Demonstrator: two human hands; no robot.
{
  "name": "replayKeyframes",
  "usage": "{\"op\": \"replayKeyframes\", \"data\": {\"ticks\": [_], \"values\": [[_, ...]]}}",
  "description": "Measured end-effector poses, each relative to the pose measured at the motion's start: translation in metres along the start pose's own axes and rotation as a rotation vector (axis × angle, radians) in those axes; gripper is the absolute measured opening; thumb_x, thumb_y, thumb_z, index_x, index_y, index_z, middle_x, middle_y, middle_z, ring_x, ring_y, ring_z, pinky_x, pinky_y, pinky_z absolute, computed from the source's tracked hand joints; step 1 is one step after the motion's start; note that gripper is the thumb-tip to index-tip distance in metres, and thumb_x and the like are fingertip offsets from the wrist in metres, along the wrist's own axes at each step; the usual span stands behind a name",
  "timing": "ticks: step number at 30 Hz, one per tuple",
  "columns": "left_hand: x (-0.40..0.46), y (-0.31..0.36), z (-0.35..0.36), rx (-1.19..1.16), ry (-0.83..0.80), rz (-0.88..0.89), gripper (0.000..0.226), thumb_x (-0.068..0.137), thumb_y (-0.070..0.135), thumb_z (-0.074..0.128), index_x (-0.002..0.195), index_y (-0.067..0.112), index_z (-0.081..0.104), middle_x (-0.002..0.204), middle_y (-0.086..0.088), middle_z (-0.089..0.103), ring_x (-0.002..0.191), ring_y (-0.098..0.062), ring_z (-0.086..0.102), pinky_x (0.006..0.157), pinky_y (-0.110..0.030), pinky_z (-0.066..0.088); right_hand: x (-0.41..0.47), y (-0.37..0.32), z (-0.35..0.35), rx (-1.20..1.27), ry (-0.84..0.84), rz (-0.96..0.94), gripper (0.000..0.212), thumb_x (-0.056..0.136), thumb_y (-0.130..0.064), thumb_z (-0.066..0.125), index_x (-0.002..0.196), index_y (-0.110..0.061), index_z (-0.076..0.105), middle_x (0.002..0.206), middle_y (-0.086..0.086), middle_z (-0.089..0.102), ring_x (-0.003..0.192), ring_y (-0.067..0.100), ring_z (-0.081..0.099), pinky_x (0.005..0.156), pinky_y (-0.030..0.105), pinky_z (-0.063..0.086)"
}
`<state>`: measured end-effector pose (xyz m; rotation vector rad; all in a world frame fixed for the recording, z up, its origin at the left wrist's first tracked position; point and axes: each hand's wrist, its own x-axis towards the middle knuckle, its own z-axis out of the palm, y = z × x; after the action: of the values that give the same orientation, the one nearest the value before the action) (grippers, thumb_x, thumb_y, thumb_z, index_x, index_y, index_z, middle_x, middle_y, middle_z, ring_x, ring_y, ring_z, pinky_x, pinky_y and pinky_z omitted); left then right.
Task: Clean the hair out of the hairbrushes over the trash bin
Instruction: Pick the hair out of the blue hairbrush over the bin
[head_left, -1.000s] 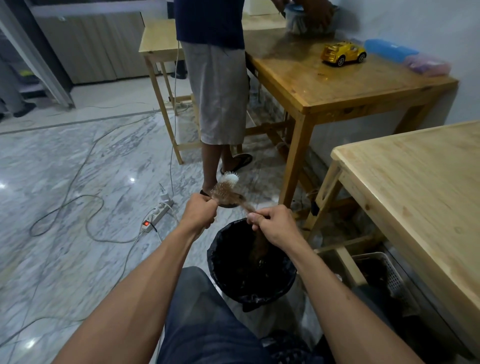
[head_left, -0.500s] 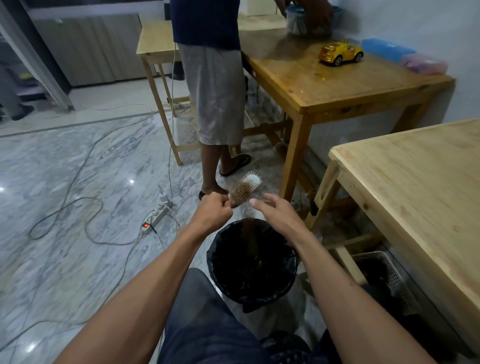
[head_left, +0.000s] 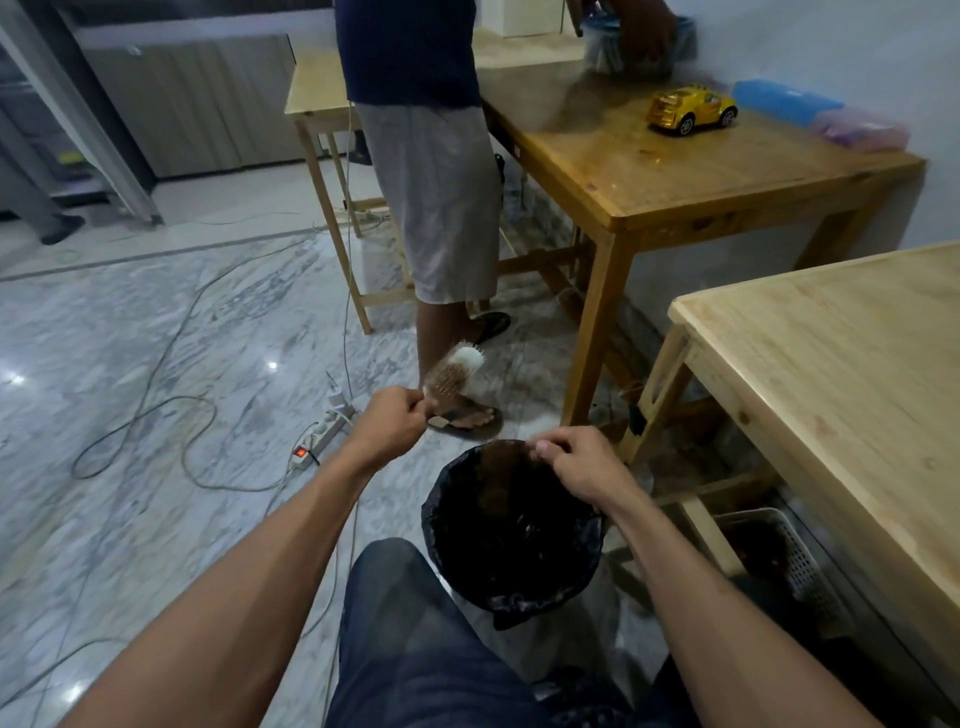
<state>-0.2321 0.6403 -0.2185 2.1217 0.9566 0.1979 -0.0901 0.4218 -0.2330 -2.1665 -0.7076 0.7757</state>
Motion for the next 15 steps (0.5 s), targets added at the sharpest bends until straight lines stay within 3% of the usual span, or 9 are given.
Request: {"op": "replayKeyframes", "data": {"ticks": [2,3,5,8,11,15], "values": [[-0.004,0.013,0.003,0.075,-0.036,0.099,0.041,0.102,0.025,0.054,0.066,0.005,0.057,0.054,-0.002,0.046,0.048,-0.018,0.041,0.054,-0.031,0.033,0.007,-0.010,0.004,0.014,-0.099,-0.010,0.048,0.097,-0.032,0.062,0.145,-0.028,0.056,0.146,0.000,0.057,0.134,0.020,0.054,0.109,0.038,0.045],[-0.007,0.019,0.005,0.103,-0.050,0.138,0.039,0.102,0.025,0.054,0.069,0.004,0.060,0.055,-0.002,0.048,0.049,-0.018,0.043,0.053,-0.031,0.032,0.009,-0.016,0.006,0.045,-0.118,-0.011,0.060,0.095,-0.035,0.063,0.152,-0.028,0.046,0.152,0.000,0.048,0.138,0.021,0.050,0.111,0.038,0.044],[-0.010,0.028,0.009,0.116,-0.077,0.183,0.037,0.098,0.027,0.056,0.075,0.001,0.067,0.054,-0.001,0.049,0.048,-0.015,0.043,0.051,-0.031,0.032,0.010,-0.027,0.010,0.156,-0.083,-0.031,0.069,0.092,-0.039,0.067,0.154,-0.026,0.042,0.151,-0.002,0.047,0.131,0.019,0.057,0.107,0.037,0.047],[-0.016,0.035,0.010,0.055,-0.152,0.201,0.029,0.092,0.033,0.061,0.080,0.009,0.073,0.052,0.007,0.050,0.046,-0.009,0.045,0.049,-0.027,0.037,0.011,-0.034,0.013,0.335,-0.068,-0.085,0.044,0.095,-0.036,0.071,0.134,-0.020,0.060,0.127,-0.001,0.069,0.096,0.016,0.075,0.082,0.033,0.058],[-0.022,0.040,0.008,-0.022,-0.252,0.212,0.019,0.090,0.024,0.058,0.091,0.014,0.074,0.057,0.007,0.055,0.051,-0.009,0.050,0.051,-0.028,0.043,0.010,-0.034,0.016,0.418,-0.088,-0.112,0.023,0.097,-0.024,0.071,0.117,-0.012,0.072,0.094,-0.001,0.076,0.070,0.010,0.071,0.063,0.022,0.053],[-0.013,0.027,0.009,-0.173,-0.228,0.067,0.029,0.085,0.015,0.059,0.093,-0.012,0.062,0.063,-0.010,0.046,0.055,-0.020,0.044,0.050,-0.034,0.037,0.005,-0.031,0.021,0.428,0.028,-0.105,0.014,0.099,-0.016,0.067,0.098,-0.010,0.080,0.071,-0.002,0.070,0.060,0.007,0.058,0.056,0.014,0.048]]}}
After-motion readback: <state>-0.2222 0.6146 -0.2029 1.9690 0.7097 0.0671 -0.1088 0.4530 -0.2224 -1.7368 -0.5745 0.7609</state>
